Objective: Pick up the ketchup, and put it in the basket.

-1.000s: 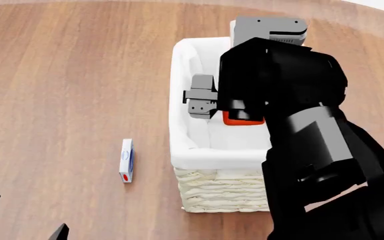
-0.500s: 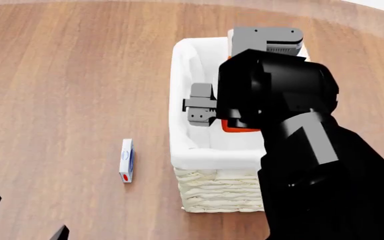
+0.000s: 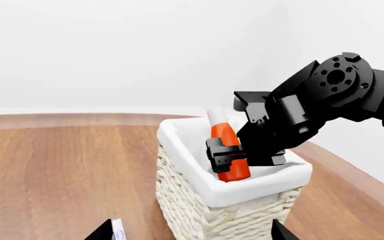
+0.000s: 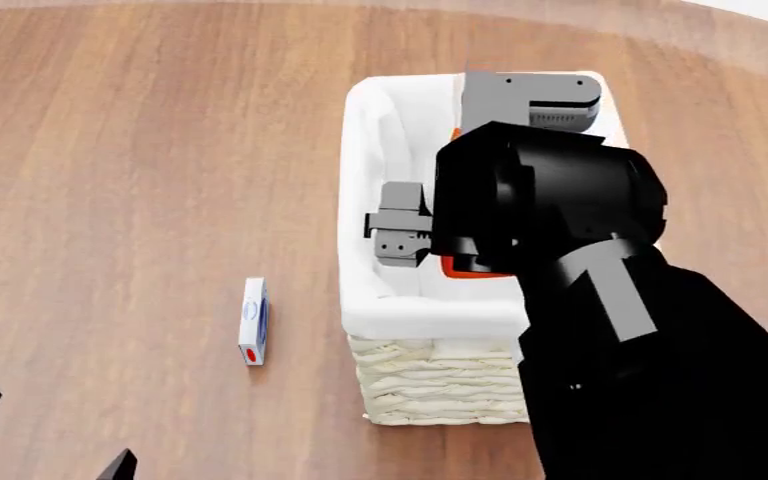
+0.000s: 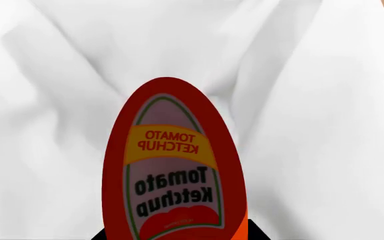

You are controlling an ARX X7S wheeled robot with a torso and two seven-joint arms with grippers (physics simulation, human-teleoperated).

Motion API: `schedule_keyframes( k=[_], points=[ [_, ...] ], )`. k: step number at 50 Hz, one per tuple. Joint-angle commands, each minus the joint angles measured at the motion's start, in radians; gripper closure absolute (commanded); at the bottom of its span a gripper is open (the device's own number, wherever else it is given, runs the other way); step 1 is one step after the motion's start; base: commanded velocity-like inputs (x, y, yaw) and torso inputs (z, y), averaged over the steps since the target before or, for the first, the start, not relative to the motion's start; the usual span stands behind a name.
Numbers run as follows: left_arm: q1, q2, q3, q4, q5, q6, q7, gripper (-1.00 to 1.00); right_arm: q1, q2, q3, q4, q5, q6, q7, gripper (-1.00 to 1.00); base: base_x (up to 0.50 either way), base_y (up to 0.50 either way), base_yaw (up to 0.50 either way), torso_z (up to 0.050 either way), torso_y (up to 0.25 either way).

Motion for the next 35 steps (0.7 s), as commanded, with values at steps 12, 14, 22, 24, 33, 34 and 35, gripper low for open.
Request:
schedule_keyframes(
  k=[12, 14, 22, 24, 33, 34, 35],
  points=[
    [-0.025, 0.029, -0.018, -0.033, 0.001, 0.024, 0.027, -1.0, -0.01, -0.022, 0.001, 0.01, -0.003, -0.037, -0.048, 1.0, 0.0, 0.0, 0.0, 0.0, 0.0],
    [0.003, 0.042, -0.009, -0.054, 0.04, 0.047, 0.048, -1.0, -0.011, -0.023, 0.006, 0.01, -0.01, -0.038, -0.051, 1.0, 0.0, 0.0, 0.0, 0.0, 0.0],
    [-0.016, 0.03, -0.015, -0.041, 0.01, 0.036, 0.033, -1.0, -0.016, -0.024, -0.011, 0.01, 0.005, -0.048, -0.057, 1.0, 0.0, 0.0, 0.0, 0.001, 0.0],
    [-0.024, 0.026, -0.016, -0.035, -0.001, 0.029, 0.026, -1.0, -0.018, -0.024, -0.018, 0.01, 0.013, -0.053, -0.059, 1.0, 0.0, 0.0, 0.0, 0.0, 0.0],
    [-0.028, 0.028, -0.013, -0.039, -0.001, 0.029, 0.029, -1.0, -0.012, -0.024, -0.073, 0.01, 0.059, -0.083, -0.085, 1.0, 0.0, 0.0, 0.0, 0.0, 0.001],
    [-0.029, 0.028, -0.012, -0.038, -0.001, 0.028, 0.028, -1.0, -0.012, -0.024, -0.08, 0.01, 0.063, -0.087, -0.085, 1.0, 0.0, 0.0, 0.0, 0.0, 0.0],
    [-0.029, 0.028, -0.011, -0.038, -0.002, 0.028, 0.028, -1.0, -0.012, -0.024, -0.083, 0.01, 0.069, -0.089, -0.085, 1.0, 0.0, 0.0, 0.0, 0.0, 0.0]
  ],
)
